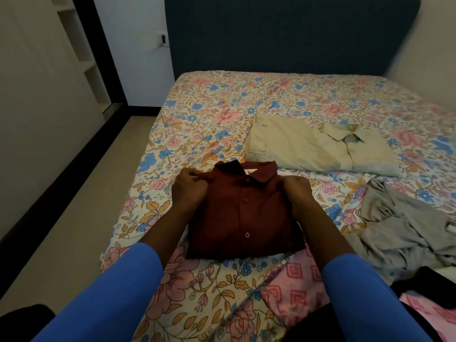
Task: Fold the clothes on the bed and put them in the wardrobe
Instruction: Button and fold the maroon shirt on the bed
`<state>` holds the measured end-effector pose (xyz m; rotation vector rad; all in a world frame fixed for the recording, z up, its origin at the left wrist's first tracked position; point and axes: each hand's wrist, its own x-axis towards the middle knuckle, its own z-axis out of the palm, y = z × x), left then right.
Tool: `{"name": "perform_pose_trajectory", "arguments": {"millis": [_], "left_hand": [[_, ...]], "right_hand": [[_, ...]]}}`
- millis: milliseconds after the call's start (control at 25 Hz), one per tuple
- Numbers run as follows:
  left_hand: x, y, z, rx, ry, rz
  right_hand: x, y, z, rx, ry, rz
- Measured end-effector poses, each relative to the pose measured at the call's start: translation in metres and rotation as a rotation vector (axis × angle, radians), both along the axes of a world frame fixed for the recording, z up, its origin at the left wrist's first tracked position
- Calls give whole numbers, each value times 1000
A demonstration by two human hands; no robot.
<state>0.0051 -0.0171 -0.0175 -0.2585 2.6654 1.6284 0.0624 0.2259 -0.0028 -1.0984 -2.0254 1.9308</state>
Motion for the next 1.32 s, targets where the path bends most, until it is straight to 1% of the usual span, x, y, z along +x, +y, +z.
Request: {"name": "perform_pose_trajectory", "arguments": {"millis": [40,120,200,280,320,360,440,480,520,560,640,680,760,840,880,920,1000,1040,1120,1160,1200,1240,1320], "left_hand": [[2,2,-1,-18,-14,-54],[4,4,-6,-99,73,-123],[3,10,-2,-109,223,-100],[-5,15,5,-63,324,-76],[-11,17,6,-61,331,-92],[-15,18,5,-102,302,-130],[-15,14,-4,-257,183,-151],[-11,11,-12,-310,129,-107],[-3,8,-17,-324,83,-46],[6,6,-23,-344,63,-4],[20,2,-30,-404,60,-41],[22,-1,-31,-431,42,-74],[16,-8,-31,-397,-26,-91],[9,-15,-29,-246,-125,-72],[11,-17,-24,-121,-181,-60],[13,-16,-19,25,-245,-51],[20,-13,-7,274,-370,-45],[24,-12,1,351,-414,-43],[27,-6,14,470,-485,-50],[27,1,23,512,-484,-70],[26,9,32,533,-443,-93],[24,18,39,543,-380,-108],[16,52,56,581,-285,-180]], "right_hand": [[-2,3,-2,3,-55,68],[-4,2,-1,145,-72,147],[-6,2,-3,336,41,139],[-12,7,0,415,165,88],[-16,11,-1,433,185,81],[-17,15,-4,434,165,95],[-9,12,-16,495,-12,133],[-3,6,-23,596,-124,135],[5,-2,-29,718,-202,133],[11,-10,-33,824,-223,128],[21,-13,-37,945,-261,142],[25,-10,-38,980,-294,146],[27,-2,-39,989,-353,158],[27,-1,-36,931,-320,188],[27,-4,-33,831,-283,223],[26,-7,-27,689,-232,262],[23,-8,-14,315,-159,257],[25,-9,-5,125,-156,238],[30,-6,7,-124,-167,206],[30,-3,12,-193,-144,188],[30,1,16,-245,-102,164],[29,7,20,-265,-63,127],[31,35,40,-228,35,45]]}}
